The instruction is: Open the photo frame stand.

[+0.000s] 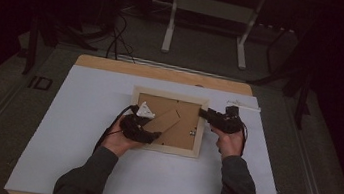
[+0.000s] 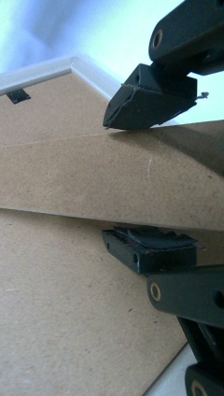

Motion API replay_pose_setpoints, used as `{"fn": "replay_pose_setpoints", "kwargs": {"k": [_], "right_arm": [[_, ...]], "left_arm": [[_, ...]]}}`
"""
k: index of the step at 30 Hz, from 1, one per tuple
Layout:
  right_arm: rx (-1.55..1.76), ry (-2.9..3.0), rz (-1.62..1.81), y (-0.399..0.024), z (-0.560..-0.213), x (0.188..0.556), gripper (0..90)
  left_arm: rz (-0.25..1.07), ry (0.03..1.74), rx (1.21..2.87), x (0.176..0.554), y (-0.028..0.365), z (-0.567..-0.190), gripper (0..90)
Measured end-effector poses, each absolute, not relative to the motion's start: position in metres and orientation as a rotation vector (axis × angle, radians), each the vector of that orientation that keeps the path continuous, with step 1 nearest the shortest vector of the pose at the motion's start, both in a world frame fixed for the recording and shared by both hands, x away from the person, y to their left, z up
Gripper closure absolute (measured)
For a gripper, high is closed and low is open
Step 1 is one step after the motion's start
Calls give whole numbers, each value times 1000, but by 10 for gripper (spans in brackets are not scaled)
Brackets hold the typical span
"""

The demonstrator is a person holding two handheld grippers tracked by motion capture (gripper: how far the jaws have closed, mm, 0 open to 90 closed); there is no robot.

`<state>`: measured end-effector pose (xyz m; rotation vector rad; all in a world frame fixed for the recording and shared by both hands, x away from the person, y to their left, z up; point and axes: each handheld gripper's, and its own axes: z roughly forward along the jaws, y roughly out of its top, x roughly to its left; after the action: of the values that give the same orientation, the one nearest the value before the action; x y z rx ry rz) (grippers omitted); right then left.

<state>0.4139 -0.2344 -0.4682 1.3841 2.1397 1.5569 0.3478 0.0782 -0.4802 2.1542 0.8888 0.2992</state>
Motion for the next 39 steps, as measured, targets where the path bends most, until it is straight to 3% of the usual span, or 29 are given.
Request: {"fn": "replay_pose_setpoints", "kwargs": {"k": [9, 25, 34, 39], "right_arm": [[1366, 2146, 1541, -233, -466, 414, 608], [1282, 2125, 1510, -229, -449, 414, 618], [1267, 2109, 1569, -231, -450, 412, 621], [1246, 2238, 1528, -230, -464, 412, 547]], "left_arm": [[386, 849, 2249, 345, 70, -477, 462], [626, 768, 2237, 338, 63, -476, 479], [664, 741, 2236, 336, 64, -476, 481], [664, 741, 2232, 335, 64, -476, 482]]}}
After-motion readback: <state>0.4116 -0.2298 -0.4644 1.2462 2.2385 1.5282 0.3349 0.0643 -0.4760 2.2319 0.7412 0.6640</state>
